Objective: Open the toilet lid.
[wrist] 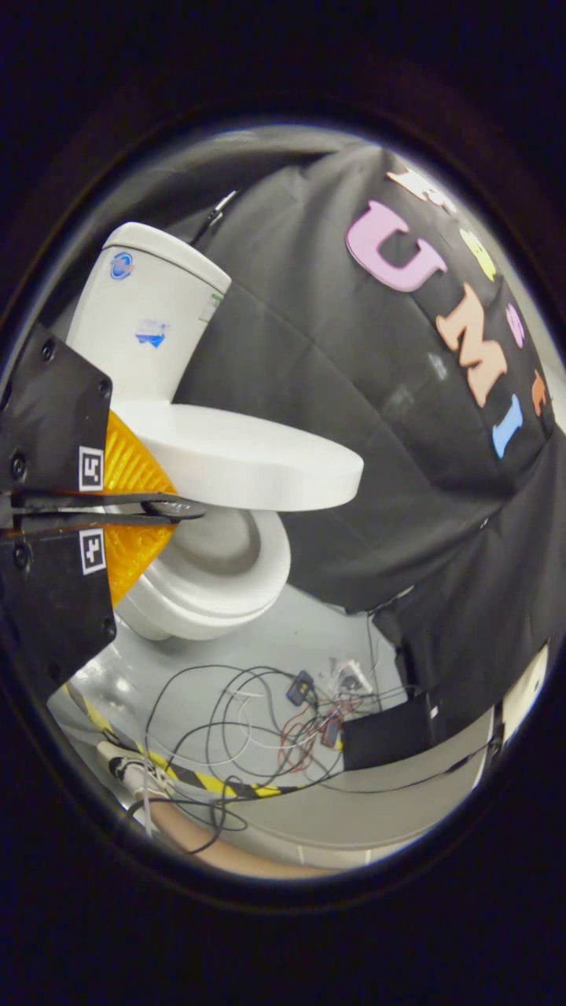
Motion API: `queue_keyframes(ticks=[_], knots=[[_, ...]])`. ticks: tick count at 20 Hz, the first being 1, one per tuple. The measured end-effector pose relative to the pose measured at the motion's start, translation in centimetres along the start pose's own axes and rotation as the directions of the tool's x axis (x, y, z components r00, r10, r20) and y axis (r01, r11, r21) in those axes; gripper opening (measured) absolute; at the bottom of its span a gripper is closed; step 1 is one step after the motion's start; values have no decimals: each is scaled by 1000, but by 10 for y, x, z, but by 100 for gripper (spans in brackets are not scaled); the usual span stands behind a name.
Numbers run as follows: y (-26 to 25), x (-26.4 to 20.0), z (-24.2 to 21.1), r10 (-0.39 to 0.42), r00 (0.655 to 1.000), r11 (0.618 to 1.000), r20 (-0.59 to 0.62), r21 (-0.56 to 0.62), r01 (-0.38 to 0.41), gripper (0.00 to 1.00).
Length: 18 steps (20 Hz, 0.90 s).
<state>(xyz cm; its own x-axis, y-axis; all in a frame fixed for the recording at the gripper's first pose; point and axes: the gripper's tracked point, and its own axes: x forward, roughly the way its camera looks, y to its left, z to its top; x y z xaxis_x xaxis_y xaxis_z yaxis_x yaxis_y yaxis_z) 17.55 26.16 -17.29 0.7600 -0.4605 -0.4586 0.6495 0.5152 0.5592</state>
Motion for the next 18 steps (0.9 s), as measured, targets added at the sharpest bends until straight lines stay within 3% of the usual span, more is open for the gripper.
queue_keyframes(ticks=[5,9,15,18], knots=[[39,-19,5,73,997,977,15,-202,-68,4],[67,-29,6,154,988,931,22,-339,-138,5],[109,-45,2,252,967,875,32,-435,-213,6],[138,-51,-6,311,950,829,17,-494,-262,6]])
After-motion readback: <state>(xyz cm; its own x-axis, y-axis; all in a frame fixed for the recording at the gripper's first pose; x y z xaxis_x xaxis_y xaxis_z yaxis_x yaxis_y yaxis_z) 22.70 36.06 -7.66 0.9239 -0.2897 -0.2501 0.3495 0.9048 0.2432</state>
